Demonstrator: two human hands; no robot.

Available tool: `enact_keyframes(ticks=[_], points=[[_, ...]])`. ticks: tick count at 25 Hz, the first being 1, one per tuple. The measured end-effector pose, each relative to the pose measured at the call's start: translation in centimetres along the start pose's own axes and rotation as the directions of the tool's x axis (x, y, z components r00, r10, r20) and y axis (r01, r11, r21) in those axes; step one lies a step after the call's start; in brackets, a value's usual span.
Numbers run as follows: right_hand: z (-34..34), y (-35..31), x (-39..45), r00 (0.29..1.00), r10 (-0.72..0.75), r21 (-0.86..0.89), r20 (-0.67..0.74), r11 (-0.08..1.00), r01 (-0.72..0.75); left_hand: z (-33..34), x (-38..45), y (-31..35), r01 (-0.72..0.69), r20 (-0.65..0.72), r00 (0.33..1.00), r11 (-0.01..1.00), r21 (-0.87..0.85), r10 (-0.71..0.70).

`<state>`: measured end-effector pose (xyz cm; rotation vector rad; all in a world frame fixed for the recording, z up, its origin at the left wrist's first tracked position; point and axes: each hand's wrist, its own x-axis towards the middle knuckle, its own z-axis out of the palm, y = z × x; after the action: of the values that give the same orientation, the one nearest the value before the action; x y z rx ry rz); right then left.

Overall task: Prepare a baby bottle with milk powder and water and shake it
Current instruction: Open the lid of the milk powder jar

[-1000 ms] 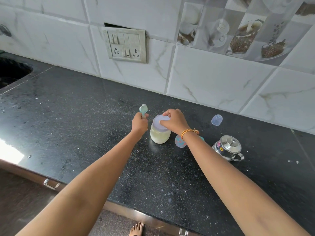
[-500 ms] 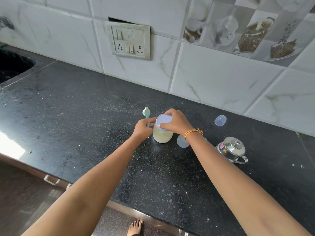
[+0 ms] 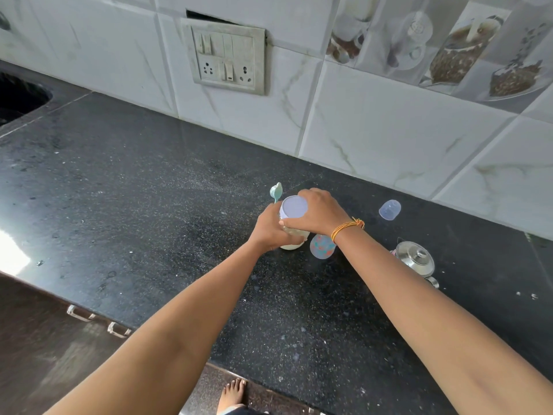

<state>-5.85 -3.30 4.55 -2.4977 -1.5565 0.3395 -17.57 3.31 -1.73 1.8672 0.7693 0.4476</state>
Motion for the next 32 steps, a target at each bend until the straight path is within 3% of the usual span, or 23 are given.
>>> enact_keyframes(ticks=[4,9,13,15,17,21,24,26,28,32], points=[[-0.1,1.1,0.7,0.996,-0.088,0.035,0.012,0.996,0.088,0.2,0.8,-0.4,0.072,0.034,0.997,0.996,-0.059,-0.070],[-1.8,1.3,2.0,0.946,-0.233,0.038,0.227,0.972,0.231,-0.1,1.5,-1.0,0.107,0.085,0.991,0.993,-0.058,-0.102],[-1.9,0.7,2.5,0.941,-0.115,-0.070,0.318,0.987,0.144,0.1,1.7,-0.9,0.083,0.066,0.995,0.996,-0.033,-0.080],[-2.0,0.3,2.3,0.964,-0.038,-0.158,0.264,0.984,0.083,0.3,1.5,-0.9,0.075,0.069,0.995,0.997,-0.031,-0.073],[-2.0,0.0,2.0,0.975,-0.074,-0.192,0.210,0.975,0.115,0.2,1.4,-0.7,0.083,0.062,0.995,0.996,-0.044,-0.080],[-2.7,0.8,1.6,0.964,-0.196,-0.027,0.178,0.979,0.204,0.3,1.3,-1.0,0.063,0.055,0.997,0.995,-0.073,-0.060],[-2.9,2.0,0.6,0.989,-0.102,0.169,0.111,0.982,0.083,0.3,1.1,-1.0,0.021,0.045,0.999,0.997,-0.073,-0.018],[-2.4,2.6,-0.6,0.996,-0.084,0.242,0.010,0.967,0.079,0.1,0.9,-0.9,-0.023,0.058,0.998,0.998,-0.061,0.026],[-1.6,2.9,-2.1,0.992,-0.083,0.278,-0.100,0.954,0.108,-0.1,0.6,-1.1,-0.051,0.068,0.996,0.997,-0.056,0.055],[0.1,2.1,-5.0,0.965,-0.037,0.233,-0.258,0.968,0.099,-1.0,-0.5,-1.7,0.015,0.077,0.997,0.998,0.053,-0.019]])
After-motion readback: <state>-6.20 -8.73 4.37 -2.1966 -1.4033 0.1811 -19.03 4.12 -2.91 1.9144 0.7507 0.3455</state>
